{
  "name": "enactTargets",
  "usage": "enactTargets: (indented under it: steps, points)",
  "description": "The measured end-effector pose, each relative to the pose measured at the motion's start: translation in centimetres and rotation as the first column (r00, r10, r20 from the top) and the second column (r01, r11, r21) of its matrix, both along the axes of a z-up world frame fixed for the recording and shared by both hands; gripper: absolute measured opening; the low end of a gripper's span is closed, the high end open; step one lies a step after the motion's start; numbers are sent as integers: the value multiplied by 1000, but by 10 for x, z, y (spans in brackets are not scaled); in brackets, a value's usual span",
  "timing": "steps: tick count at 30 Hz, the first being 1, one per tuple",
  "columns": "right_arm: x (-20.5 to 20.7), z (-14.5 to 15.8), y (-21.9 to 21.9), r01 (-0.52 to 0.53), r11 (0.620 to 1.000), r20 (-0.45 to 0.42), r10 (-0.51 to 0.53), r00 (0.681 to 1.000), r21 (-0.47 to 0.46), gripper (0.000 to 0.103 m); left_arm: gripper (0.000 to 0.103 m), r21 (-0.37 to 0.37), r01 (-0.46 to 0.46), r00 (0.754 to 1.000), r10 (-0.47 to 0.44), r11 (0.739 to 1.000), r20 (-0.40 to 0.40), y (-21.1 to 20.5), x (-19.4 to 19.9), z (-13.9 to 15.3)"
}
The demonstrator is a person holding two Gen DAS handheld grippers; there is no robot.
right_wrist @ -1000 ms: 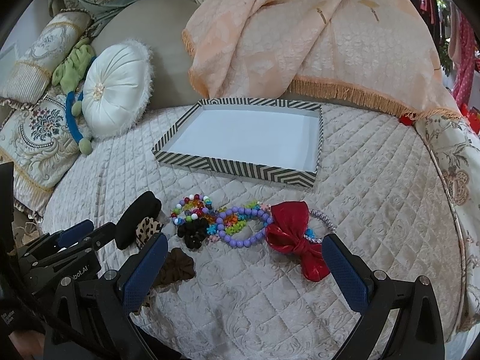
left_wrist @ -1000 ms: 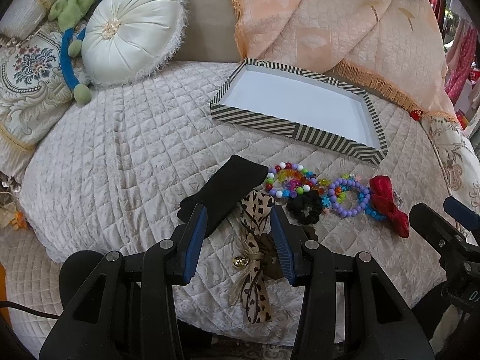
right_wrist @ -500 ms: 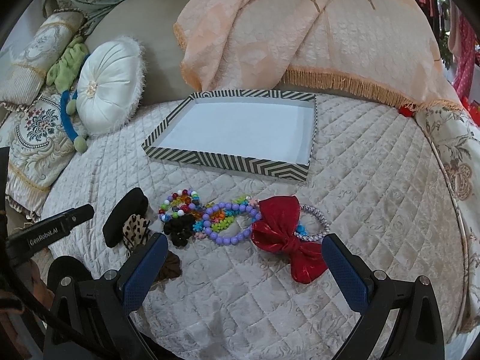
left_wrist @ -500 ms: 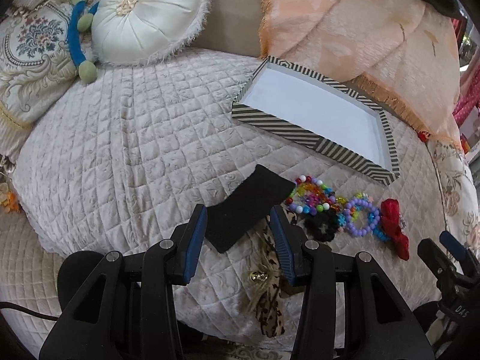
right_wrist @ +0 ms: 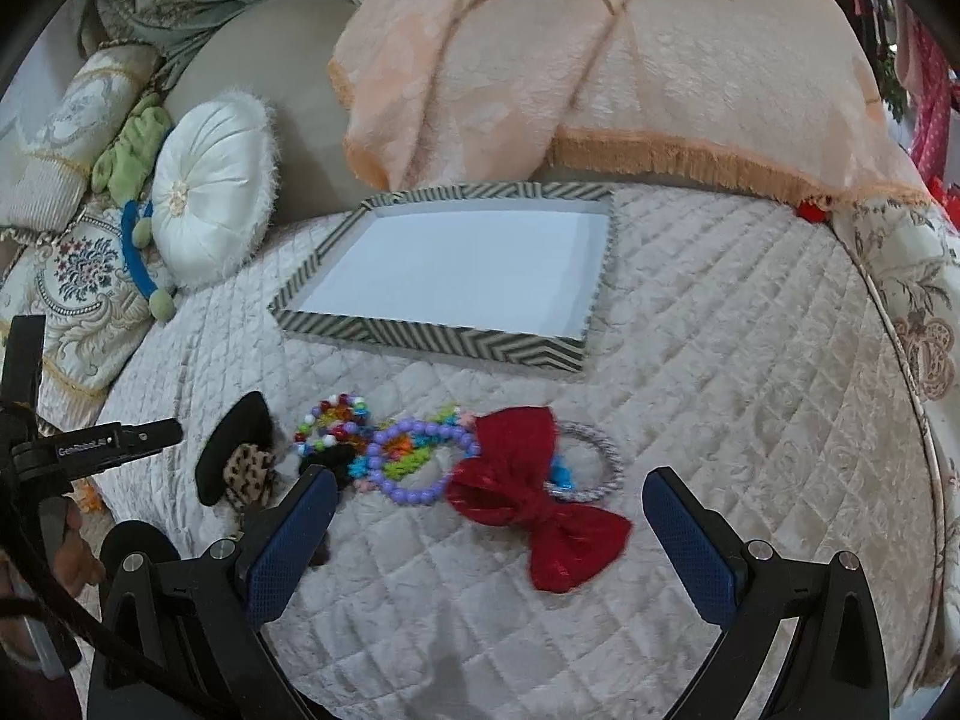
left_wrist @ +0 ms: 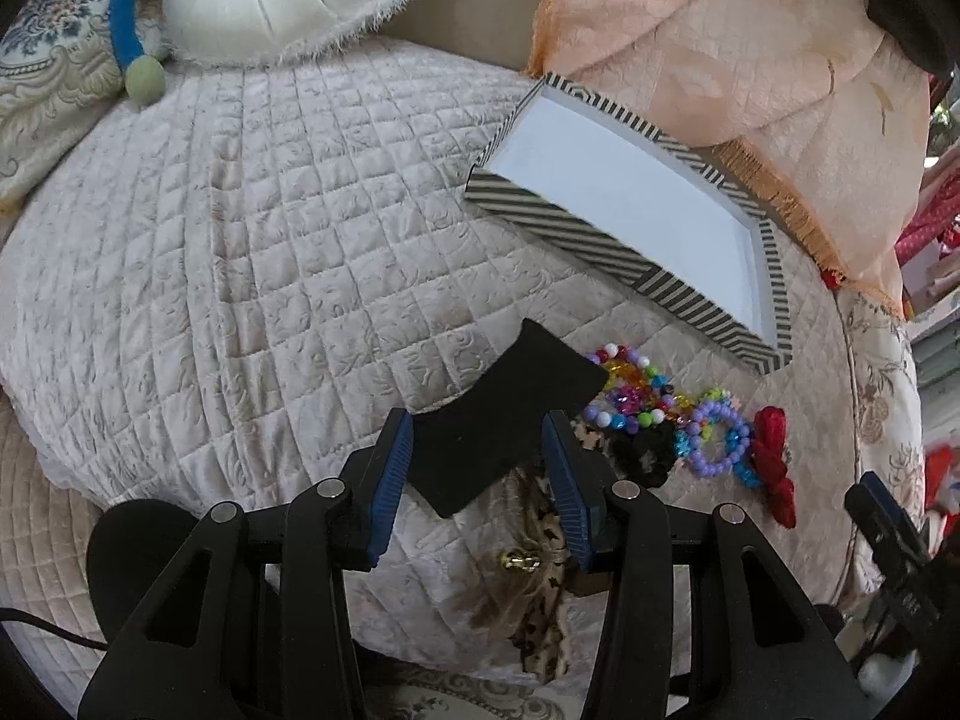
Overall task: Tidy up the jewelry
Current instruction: 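Close the left gripper on the black fabric item, then lift the black fabric with the left gripper while the right gripper grasps the brown scrunchie and leopard bow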
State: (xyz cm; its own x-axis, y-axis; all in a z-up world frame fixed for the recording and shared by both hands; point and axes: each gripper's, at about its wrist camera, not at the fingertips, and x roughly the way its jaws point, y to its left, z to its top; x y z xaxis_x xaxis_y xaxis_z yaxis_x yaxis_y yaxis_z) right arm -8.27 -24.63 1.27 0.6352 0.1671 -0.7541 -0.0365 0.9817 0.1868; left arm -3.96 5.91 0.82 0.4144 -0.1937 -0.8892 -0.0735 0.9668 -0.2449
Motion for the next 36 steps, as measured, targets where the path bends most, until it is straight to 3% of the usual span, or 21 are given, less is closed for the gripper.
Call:
enactTargets:
  steps: [4,7,9,11,16,19,23,29,30,31,33,36]
  points:
    - [-2,0,3,-77,991,-14,79,997,112,100,47,-3,6,999,-6,1000,-46,7,6,-12]
    - [-4,-1,27,-159,984,-4,160,987,80,99,47,19,23,998,-21,1000,-67,6,8,-20]
    - [-6,-6,44,-222,970,-10,224,974,97,88,47,16,42,996,-40,999,-81,4,9,-26]
    - [-5,-15,62,-283,949,-38,290,956,137,86,47,24,48,994,-46,999,-95,3,11,-32]
    - [3,-48,103,-356,924,-99,370,924,138,76,49,25,56,992,-53,998,-118,4,14,-43]
    - [15,-69,118,-368,917,-133,388,912,154,64,58,5,71,989,-70,997,-130,5,16,-46]
    - [27,-89,133,-379,908,-142,405,903,179,48,60,-33,91,986,-94,995,-134,6,19,-48]
    - [18,-82,126,-384,913,-95,398,913,136,24,59,-31,126,983,-129,992,-133,-3,21,-55]
    - [17,-81,125,-383,915,-88,395,914,130,18,53,-29,130,983,-133,991,-129,-5,21,-56]
    - [15,-78,122,-380,917,-82,391,917,121,15,35,-29,140,982,-143,990,-122,-7,20,-57]
    - [12,-69,117,-375,921,-62,383,922,109,12,16,-16,156,981,-157,988,-113,-12,19,-58]
    - [7,-54,110,-371,922,-25,376,926,108,11,12,-14,170,983,-170,985,-75,-16,14,-52]
